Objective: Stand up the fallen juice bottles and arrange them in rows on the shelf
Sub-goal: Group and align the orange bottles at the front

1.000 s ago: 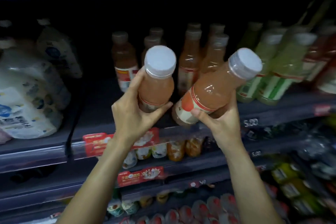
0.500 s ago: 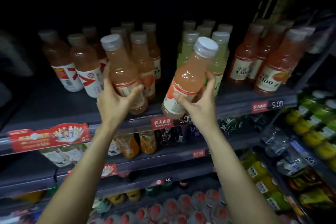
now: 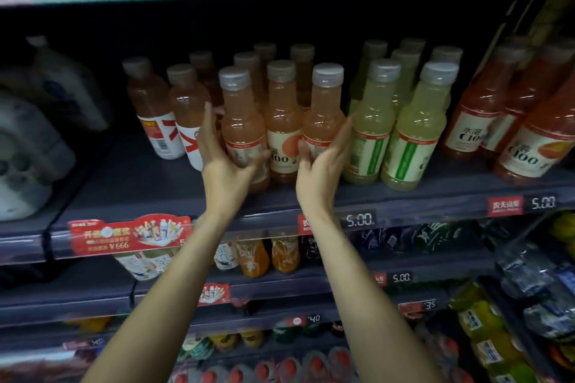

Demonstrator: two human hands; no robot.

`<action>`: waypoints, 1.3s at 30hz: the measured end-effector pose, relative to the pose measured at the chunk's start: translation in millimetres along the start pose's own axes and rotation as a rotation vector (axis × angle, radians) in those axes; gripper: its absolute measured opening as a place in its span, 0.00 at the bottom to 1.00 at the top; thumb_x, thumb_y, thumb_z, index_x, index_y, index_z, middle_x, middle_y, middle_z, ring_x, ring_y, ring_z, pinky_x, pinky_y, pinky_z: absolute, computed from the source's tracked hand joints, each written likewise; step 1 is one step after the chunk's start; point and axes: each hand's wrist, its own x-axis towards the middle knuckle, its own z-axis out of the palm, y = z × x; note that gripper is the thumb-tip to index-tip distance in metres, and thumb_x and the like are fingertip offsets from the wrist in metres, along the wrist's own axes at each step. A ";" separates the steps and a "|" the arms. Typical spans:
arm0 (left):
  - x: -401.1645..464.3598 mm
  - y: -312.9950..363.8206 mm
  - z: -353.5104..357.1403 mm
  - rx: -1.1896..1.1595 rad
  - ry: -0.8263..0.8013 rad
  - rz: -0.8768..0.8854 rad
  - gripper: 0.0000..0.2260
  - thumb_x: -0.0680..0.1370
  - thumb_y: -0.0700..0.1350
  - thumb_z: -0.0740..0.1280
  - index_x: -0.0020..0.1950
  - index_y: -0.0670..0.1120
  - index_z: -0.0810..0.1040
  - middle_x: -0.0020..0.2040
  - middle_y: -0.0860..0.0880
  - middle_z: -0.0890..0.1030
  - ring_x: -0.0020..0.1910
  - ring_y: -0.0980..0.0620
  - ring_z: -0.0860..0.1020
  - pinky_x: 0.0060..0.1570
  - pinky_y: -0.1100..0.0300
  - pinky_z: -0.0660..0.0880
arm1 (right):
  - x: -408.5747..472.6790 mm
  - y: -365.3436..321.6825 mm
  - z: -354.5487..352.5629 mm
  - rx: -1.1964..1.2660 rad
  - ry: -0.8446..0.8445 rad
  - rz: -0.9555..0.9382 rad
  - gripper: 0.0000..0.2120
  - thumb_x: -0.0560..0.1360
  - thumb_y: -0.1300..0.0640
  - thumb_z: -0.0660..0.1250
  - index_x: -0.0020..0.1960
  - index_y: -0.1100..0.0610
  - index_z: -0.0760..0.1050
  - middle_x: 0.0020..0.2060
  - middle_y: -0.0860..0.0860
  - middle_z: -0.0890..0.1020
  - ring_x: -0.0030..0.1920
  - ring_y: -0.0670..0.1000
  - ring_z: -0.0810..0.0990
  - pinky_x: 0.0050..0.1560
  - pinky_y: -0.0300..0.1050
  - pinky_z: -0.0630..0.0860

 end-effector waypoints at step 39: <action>123.4 -86.6 -117.4 -0.222 -0.236 -0.282 0.19 0.76 0.44 0.70 0.63 0.54 0.67 0.57 0.55 0.77 0.51 0.65 0.77 0.50 0.71 0.73 | -55.2 -92.2 140.0 -0.108 -0.376 -0.161 0.41 0.73 0.56 0.69 0.76 0.59 0.48 0.73 0.60 0.57 0.74 0.58 0.54 0.71 0.38 0.48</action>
